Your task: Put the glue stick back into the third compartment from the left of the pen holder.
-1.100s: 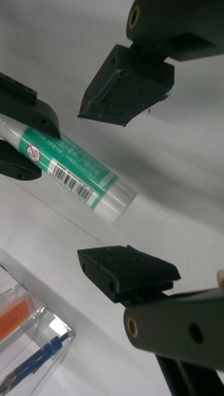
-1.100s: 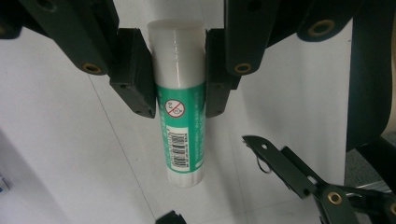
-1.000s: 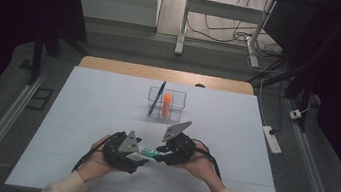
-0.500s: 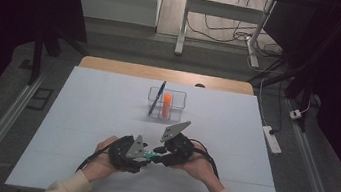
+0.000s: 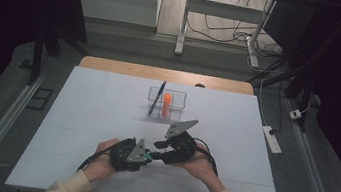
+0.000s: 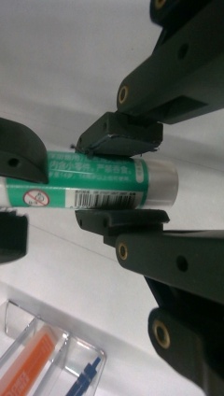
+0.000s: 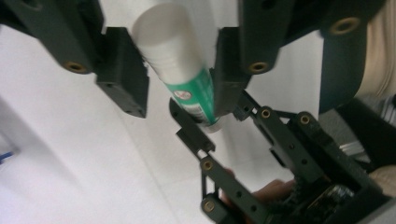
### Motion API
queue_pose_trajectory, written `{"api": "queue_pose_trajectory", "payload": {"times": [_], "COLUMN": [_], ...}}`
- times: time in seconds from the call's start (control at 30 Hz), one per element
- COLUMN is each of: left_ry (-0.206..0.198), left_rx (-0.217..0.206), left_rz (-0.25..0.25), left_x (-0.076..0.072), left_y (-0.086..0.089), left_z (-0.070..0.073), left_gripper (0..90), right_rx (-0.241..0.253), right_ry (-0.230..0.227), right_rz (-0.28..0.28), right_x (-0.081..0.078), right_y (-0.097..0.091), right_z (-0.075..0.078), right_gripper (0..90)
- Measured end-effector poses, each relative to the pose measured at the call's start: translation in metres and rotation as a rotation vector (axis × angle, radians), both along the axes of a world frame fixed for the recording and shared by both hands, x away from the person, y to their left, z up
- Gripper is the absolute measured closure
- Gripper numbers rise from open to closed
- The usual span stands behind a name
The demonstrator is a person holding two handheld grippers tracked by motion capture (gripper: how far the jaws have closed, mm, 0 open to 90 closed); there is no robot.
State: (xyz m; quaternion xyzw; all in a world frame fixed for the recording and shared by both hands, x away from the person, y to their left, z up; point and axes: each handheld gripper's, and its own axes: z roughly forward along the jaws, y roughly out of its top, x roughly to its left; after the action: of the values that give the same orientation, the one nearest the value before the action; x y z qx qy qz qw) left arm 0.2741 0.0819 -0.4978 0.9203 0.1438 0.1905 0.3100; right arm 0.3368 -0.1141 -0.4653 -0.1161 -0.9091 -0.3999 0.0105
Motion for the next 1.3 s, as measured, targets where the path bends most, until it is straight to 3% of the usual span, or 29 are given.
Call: {"api": "queue_pose_trajectory", "payload": {"times": [0.23,0.33,0.67,0.9,1.3], "left_ry": [-0.012,-0.011,-0.015,-0.013,-0.010], "left_rx": [-0.028,-0.065,-0.180,-0.249,-0.291], "left_rz": [0.037,0.071,0.165,0.188,0.173], "left_x": [0.003,0.005,0.011,0.013,0.016], "left_y": [0.009,0.015,0.035,0.038,0.028], "left_z": [0.004,0.006,0.013,0.015,0.017], "left_gripper": [65.7,65.7,65.6,65.6,65.6], "right_rx": [0.105,0.140,0.194,0.211,0.227], "right_ry": [-0.083,-0.112,-0.158,-0.143,-0.137], "right_rz": [-0.082,-0.109,-0.181,-0.214,-0.190], "right_x": [0.000,0.000,0.002,0.007,0.002], "right_y": [-0.009,-0.013,-0.022,-0.028,-0.021], "right_z": [0.009,0.011,0.013,0.009,0.007], "right_gripper": [42.1,39.5,36.0,35.8,34.8]}}
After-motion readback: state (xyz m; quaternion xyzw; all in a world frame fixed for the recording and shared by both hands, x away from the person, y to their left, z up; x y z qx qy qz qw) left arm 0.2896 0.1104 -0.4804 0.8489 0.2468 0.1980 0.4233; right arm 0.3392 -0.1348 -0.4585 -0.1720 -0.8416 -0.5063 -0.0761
